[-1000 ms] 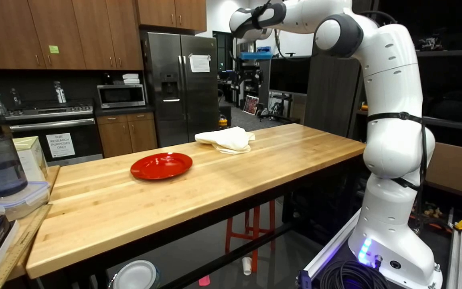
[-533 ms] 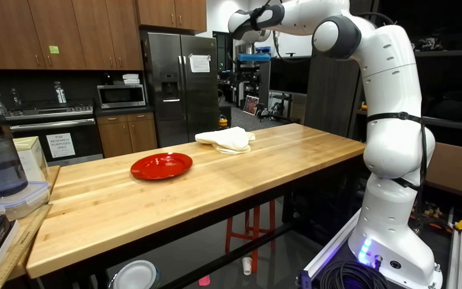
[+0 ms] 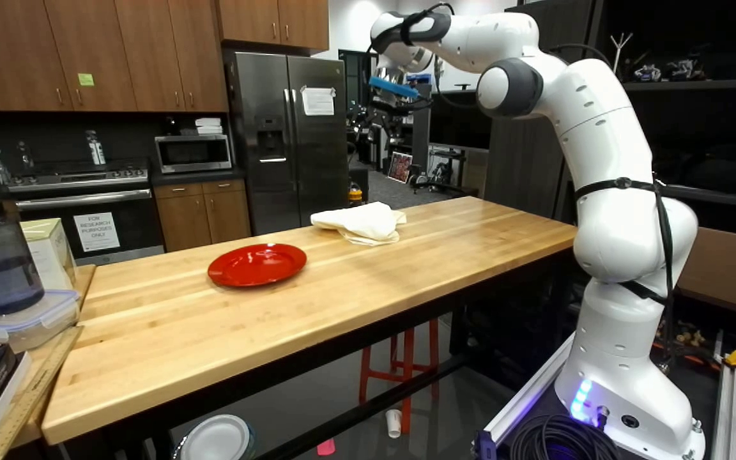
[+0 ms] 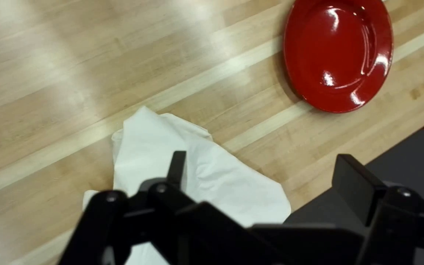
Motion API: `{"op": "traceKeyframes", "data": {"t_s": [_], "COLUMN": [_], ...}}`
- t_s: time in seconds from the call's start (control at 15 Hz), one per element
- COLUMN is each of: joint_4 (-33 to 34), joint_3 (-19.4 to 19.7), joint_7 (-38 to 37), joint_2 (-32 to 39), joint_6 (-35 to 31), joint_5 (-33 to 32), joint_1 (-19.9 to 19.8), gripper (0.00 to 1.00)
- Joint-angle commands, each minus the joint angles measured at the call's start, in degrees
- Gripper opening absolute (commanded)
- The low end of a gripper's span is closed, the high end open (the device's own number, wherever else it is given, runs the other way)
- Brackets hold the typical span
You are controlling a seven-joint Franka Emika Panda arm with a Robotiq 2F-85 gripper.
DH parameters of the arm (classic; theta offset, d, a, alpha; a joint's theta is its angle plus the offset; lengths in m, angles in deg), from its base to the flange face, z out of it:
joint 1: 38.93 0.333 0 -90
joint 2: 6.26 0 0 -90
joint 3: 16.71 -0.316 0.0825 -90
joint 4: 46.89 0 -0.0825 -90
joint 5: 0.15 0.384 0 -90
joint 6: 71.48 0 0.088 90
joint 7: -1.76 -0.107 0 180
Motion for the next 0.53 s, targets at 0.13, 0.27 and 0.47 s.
{"op": "traceKeyframes", "data": {"t_s": [0.13,0.27,0.47], "joint_4": [13.45,14.99,17.94], "joint_3": [0.02,-0.96,-1.19], "joint_7": [-9.34,-12.38,-16.43], "joint_2": [9.48,11.42,14.48], "joint_6": [1.32,0.55,0.99], "joint_5": [4.07,2.96,2.04], "joint_1": [-3.29,-4.25,-5.17], "gripper": [1.00,1.00,1.00]}}
